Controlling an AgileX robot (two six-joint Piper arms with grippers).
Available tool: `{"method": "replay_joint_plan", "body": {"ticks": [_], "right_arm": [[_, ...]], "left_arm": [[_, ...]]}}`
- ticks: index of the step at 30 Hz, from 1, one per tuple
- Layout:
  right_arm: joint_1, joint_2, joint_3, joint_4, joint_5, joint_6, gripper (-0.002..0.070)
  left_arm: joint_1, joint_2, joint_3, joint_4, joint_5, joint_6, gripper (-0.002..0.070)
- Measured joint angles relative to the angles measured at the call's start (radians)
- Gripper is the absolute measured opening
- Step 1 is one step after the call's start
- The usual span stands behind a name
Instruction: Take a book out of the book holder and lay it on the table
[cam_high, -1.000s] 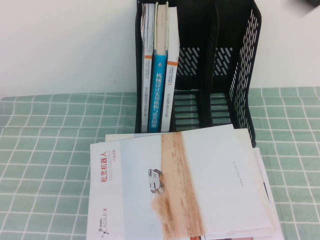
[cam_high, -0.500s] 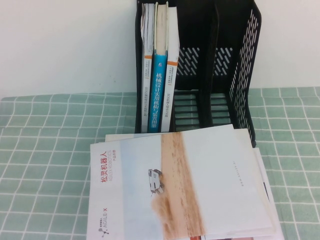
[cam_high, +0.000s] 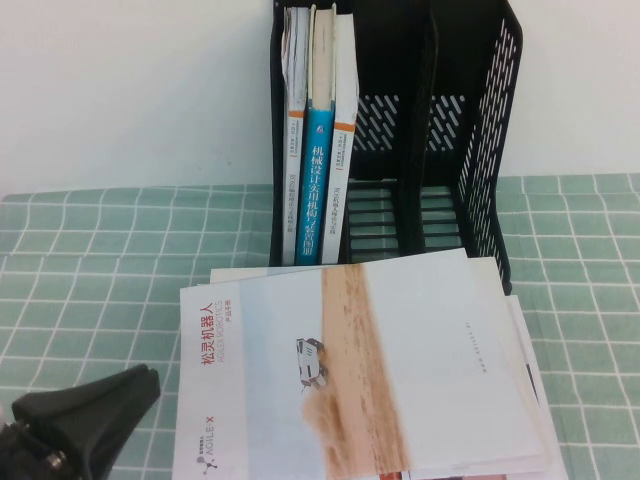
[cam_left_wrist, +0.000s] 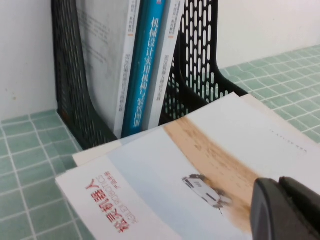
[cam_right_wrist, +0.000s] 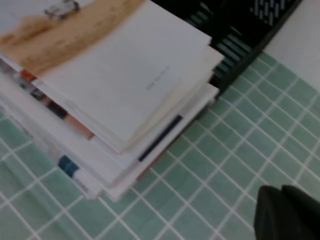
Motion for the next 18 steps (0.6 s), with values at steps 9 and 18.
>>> {"method": "replay_joint_plan", "body": {"ticks": [9,18], "right_arm": [[0.0,-0.205,0.259,0.137,-0.166,-0.002,-0.0002],[0.0,-0.212,0.26,0.172,-0.192,-0.002,-0.0002]], "left_arm": [[0.0,0.0,0.008,0.013,-0.024,-0.07,-0.0002],[0.0,0.0,0.008,0.015,-0.025,-0.072,-0.0002]]}}
